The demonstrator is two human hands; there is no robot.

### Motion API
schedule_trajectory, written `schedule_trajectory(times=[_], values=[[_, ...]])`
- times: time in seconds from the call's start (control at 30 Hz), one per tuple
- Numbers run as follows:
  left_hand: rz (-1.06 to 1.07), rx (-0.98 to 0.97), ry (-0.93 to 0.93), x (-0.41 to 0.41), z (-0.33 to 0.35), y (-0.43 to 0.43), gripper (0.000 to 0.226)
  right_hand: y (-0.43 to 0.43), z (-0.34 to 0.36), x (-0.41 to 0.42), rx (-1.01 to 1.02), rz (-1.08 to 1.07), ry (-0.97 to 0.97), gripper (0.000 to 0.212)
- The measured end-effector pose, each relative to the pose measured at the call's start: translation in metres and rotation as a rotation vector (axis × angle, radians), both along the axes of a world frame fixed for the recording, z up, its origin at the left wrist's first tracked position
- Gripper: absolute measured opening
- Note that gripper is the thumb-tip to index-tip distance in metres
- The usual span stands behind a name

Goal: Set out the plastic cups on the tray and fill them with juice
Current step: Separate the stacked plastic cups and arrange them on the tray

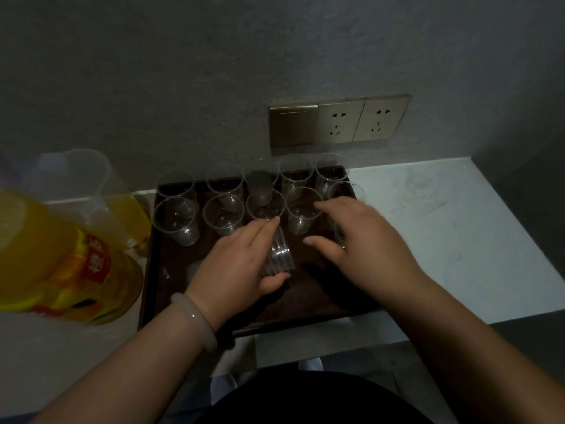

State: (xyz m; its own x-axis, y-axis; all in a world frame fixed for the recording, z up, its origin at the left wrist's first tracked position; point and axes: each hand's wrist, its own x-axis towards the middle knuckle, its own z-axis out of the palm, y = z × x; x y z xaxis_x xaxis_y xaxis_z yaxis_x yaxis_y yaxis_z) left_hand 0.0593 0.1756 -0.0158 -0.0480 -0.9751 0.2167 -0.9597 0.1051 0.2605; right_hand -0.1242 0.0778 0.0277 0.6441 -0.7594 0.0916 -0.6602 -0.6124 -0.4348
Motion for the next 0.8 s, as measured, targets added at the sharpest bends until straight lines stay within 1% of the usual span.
schedule_trajectory(times=[0.1, 0.13, 0.23, 0.3, 0.43, 0.57, 0.8], values=[[-0.009, -0.020, 0.048, 0.001, 0.001, 0.002, 0.077, 0.008, -0.004, 0.014, 0.253, 0.065, -0.066, 0.070], [-0.016, -0.033, 0.056, 0.000, 0.001, 0.003, 0.074, 0.009, -0.004, 0.017, 0.336, 0.073, -0.079, 0.070], [-0.027, -0.045, 0.083, 0.001, 0.004, 0.005, 0.071, 0.007, -0.005, 0.023, 0.581, 0.080, -0.154, 0.055], [-0.034, -0.051, 0.094, 0.002, 0.005, 0.007, 0.069, 0.006, -0.010, 0.025, 0.690, 0.089, -0.191, 0.052], [-0.052, -0.061, 0.102, 0.001, 0.006, 0.011, 0.065, 0.007, -0.015, 0.025, 0.766, 0.061, -0.230, 0.060], [-0.052, -0.048, 0.119, 0.003, 0.007, 0.010, 0.066, 0.008, -0.015, 0.024, 0.777, 0.007, -0.248, 0.062], [-0.069, -0.061, 0.105, 0.002, 0.009, 0.007, 0.065, 0.010, -0.014, 0.021, 0.814, -0.072, -0.336, 0.054]])
